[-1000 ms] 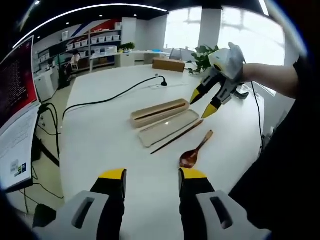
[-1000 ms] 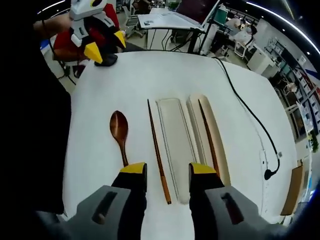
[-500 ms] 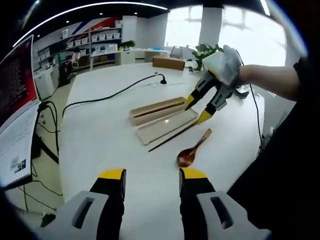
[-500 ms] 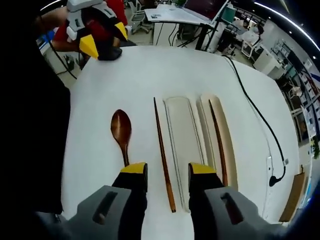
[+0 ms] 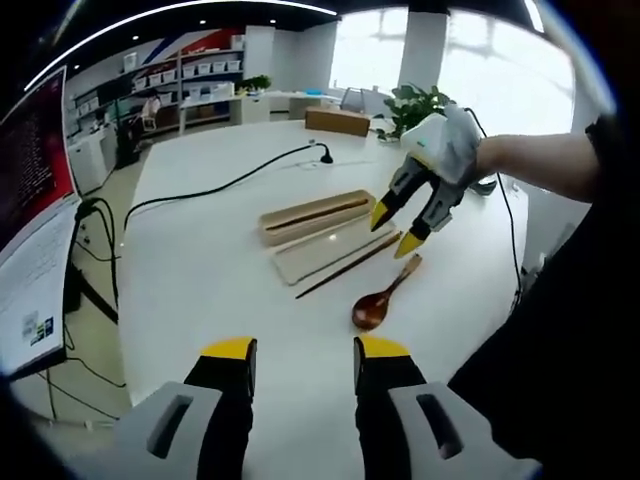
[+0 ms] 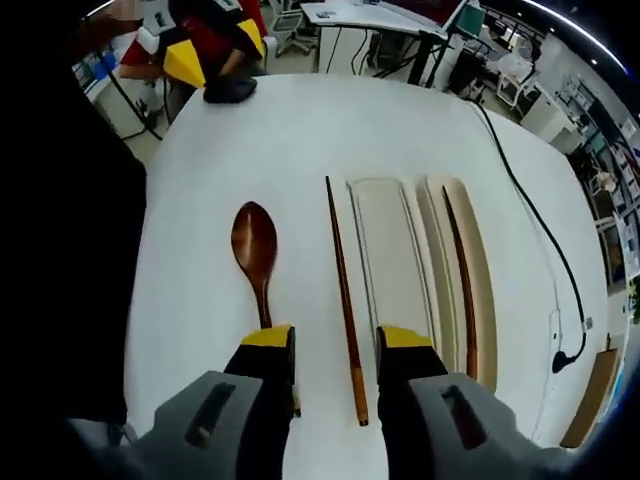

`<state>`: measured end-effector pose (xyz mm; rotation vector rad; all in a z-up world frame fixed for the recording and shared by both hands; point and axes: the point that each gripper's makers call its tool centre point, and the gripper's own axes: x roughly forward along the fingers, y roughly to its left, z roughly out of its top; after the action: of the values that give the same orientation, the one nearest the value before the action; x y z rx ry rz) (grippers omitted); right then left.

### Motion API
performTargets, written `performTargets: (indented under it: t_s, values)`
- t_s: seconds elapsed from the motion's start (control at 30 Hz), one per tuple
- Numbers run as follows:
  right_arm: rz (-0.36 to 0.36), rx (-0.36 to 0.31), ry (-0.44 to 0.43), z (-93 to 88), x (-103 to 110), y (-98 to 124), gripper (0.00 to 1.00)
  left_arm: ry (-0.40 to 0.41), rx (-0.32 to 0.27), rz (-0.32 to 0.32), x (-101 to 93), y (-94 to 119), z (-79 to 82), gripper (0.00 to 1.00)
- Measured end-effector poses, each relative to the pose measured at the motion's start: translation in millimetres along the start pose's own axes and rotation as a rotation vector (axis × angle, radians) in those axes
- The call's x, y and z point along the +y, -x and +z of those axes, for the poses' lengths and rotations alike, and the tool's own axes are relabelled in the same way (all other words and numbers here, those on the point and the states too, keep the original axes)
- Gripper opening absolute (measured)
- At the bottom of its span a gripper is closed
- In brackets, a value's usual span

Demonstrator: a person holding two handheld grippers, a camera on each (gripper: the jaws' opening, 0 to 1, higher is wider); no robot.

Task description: Arrange the utensils inside the cutlery case until each visible utensil rests in its matching compartment.

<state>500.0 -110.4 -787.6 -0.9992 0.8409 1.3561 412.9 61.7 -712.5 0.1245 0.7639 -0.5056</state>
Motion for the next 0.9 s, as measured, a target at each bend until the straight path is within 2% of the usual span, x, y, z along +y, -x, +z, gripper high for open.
performTargets:
  t_s: [0.13, 0.23, 0.33, 0.43, 0.53, 0.67, 0.9]
  values:
    - [-0.018, 0.004, -0.015, -1.8, -3, -1, 0.34, -0.005, -0.018, 0.005, 3.8, 0, 5.8, 0.4]
    - [-0.016, 0.026, -0.005, -8.9, -4, -3, 0.31, 0.005, -0.047, 0.017, 10.1, -4, 4.1, 0.42]
    - [-0.013, 0.02, -0.017, -10.5, -4, -8, 0.31, 0.0, -0.006, -0.01, 2.4, -8, -3.5, 0.42]
    - [-0.016, 0.006, -0.038, -8.1, -3, -11, 0.31, -0.06, -0.005, -0.04, -6.1, -13, 4.1, 0.42]
    - [-0.015, -0.009, -0.042, -4.8, 2, -11, 0.31, -0.068, -0.008, -0.029, -2.6, -16, 14.1, 0.42]
    - [-0.017, -0.003, -0.026, -5.7, 5, -10, 0.3, -0.098, -0.049, -0.029, -6.2, -14, 29.4, 0.43]
    - [-0.017, -0.01, -0.031, -6.6, 5, -13, 0.31, -0.089, -0.021, -0.005, -3.3, -12, 11.9, 0.45]
